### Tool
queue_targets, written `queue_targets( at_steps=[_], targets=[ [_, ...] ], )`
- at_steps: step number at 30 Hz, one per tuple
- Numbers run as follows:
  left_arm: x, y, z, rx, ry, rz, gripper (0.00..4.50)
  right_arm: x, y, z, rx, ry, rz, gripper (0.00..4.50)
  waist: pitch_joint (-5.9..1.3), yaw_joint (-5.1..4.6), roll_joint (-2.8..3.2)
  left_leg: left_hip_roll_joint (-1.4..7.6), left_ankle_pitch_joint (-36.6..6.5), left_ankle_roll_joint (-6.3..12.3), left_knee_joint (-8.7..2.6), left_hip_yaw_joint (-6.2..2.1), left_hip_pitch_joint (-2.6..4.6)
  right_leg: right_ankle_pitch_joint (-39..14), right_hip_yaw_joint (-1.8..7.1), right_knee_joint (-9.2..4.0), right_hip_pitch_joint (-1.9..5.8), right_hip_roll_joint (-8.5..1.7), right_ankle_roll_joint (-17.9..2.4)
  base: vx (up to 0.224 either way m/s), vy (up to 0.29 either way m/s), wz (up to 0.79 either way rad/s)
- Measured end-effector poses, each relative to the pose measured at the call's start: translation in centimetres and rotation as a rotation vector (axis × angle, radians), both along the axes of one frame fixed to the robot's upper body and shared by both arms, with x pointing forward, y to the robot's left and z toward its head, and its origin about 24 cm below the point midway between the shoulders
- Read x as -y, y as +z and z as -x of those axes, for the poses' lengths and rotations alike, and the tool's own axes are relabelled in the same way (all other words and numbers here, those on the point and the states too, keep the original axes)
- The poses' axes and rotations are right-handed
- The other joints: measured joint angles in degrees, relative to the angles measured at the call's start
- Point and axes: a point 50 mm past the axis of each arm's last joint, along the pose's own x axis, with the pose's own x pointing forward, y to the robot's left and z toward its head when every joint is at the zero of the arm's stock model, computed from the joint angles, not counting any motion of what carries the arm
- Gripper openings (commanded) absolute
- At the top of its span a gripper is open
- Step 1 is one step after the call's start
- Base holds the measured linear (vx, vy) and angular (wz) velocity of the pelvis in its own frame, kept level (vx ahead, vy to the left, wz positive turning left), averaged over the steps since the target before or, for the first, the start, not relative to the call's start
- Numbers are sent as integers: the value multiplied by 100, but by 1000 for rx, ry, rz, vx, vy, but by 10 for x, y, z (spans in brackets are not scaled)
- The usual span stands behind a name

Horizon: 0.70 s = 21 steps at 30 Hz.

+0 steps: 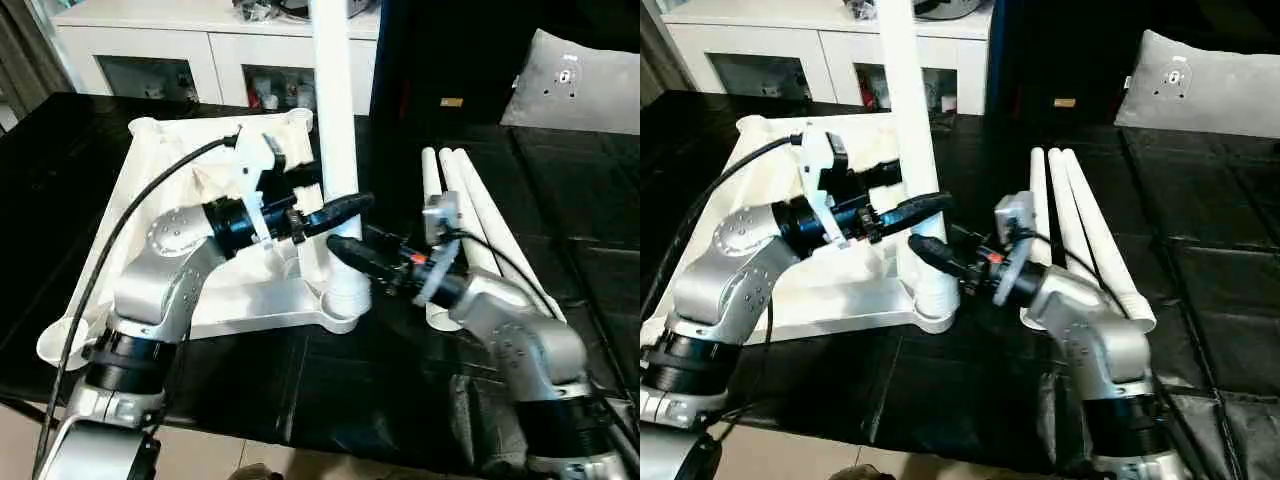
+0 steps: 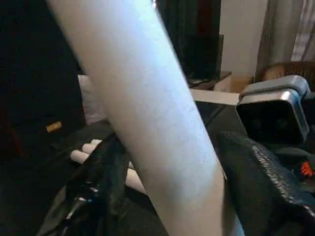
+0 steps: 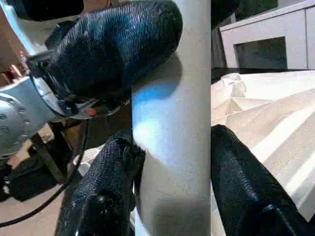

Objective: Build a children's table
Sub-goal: Pick table leg

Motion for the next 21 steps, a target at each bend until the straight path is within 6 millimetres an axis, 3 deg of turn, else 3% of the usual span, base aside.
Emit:
queue_targets(
  at_steps=[11, 21],
  targets=[
    [5, -2, 2, -159, -22, 101, 197, -4, -2, -3, 37, -14, 23, 182, 0, 4, 0, 0, 4, 5, 1, 1, 1, 1, 1, 5, 0, -1, -3, 0, 0, 0],
    [4, -2, -1, -262, 22, 159, 196, -2, -2, -6, 53, -34, 42, 181, 0, 1, 0, 0, 5, 6, 2, 2, 1, 2, 1, 6, 0, -1, -3, 0, 0, 0]
  ],
)
